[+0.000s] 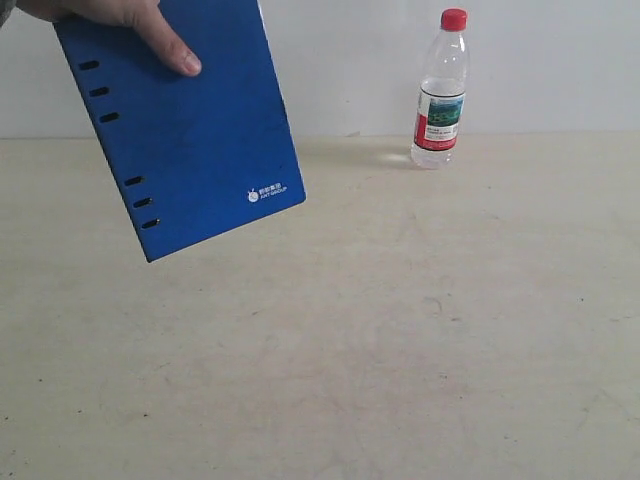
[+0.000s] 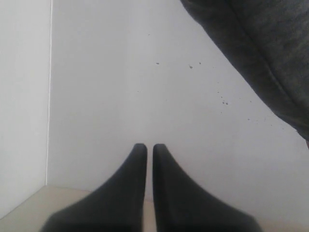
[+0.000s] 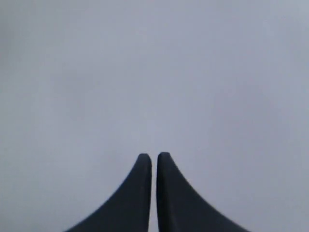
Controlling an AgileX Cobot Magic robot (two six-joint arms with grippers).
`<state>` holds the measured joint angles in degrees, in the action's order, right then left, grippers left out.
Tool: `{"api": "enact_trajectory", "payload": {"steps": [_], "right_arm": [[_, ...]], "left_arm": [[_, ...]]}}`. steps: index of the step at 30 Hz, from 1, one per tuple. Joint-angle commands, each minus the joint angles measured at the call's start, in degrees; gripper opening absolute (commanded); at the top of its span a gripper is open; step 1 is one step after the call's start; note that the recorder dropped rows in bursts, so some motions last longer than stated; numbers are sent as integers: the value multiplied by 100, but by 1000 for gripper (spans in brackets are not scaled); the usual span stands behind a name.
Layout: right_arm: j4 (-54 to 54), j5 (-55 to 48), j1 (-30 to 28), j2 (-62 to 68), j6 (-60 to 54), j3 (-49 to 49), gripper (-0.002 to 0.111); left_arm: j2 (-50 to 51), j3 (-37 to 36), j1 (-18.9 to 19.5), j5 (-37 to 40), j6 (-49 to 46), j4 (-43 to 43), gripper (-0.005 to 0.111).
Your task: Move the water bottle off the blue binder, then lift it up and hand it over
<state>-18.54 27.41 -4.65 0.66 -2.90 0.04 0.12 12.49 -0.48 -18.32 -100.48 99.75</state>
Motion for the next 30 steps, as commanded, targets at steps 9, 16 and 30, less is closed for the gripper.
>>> {"api": "enact_trajectory", "payload": {"steps": [9,16,30], "right_arm": [[4745,-3674,278,6,3489,-4,0],[3088,-4908,468,6,481,-4,0],[1854,-4842,141,-66,384,-4,0]], "left_arm": [[-12,-22,-11,20,61,20,4],[-12,-22,-11,34,61,20,4],[-12,-22,-11,-4,61,20,4]]}}
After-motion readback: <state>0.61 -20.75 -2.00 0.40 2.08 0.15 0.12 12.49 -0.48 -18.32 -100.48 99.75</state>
